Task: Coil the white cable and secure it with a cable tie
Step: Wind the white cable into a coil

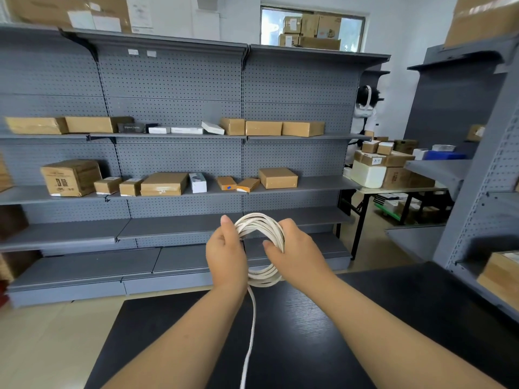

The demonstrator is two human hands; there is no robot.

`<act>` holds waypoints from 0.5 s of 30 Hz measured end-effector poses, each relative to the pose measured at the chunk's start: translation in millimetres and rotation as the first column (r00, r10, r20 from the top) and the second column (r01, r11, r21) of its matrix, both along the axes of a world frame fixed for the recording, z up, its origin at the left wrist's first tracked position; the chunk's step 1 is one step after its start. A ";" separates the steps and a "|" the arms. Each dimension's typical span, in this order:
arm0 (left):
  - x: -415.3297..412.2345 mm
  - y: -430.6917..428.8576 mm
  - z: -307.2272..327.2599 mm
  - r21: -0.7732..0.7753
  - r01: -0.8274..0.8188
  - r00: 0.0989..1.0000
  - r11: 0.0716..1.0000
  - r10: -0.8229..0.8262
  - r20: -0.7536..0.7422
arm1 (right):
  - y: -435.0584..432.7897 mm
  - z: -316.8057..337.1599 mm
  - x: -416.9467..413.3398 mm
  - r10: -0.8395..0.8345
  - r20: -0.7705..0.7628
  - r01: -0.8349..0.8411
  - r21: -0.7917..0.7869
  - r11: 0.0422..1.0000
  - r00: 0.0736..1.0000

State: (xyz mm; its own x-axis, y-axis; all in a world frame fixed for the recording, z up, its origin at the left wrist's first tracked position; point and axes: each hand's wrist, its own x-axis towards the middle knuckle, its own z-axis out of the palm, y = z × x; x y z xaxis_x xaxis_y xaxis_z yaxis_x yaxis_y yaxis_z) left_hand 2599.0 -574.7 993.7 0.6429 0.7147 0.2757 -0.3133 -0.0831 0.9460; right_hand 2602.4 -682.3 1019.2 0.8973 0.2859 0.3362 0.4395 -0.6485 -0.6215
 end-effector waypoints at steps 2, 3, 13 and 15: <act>-0.2 2.9 2.0 0.092 0.013 1.000 0.996 -0.015 0.017 | -0.7 4.7 1.0 0.011 0.016 -0.010 -0.045 0.999 1.000; -1.3 3.3 3.3 0.146 0.023 0.999 0.989 -0.026 0.022 | -0.5 6.5 1.6 0.013 0.027 -0.011 -0.075 0.997 1.000; -4.9 11.3 9.2 0.442 0.046 0.997 0.896 -0.065 0.028 | 7.9 5.8 2.8 -0.067 0.141 0.090 -0.168 0.982 0.988; -5.5 9.0 7.6 0.370 0.043 0.997 0.928 -0.063 0.041 | 9.5 5.4 1.5 -0.082 0.145 0.103 -0.137 0.985 0.986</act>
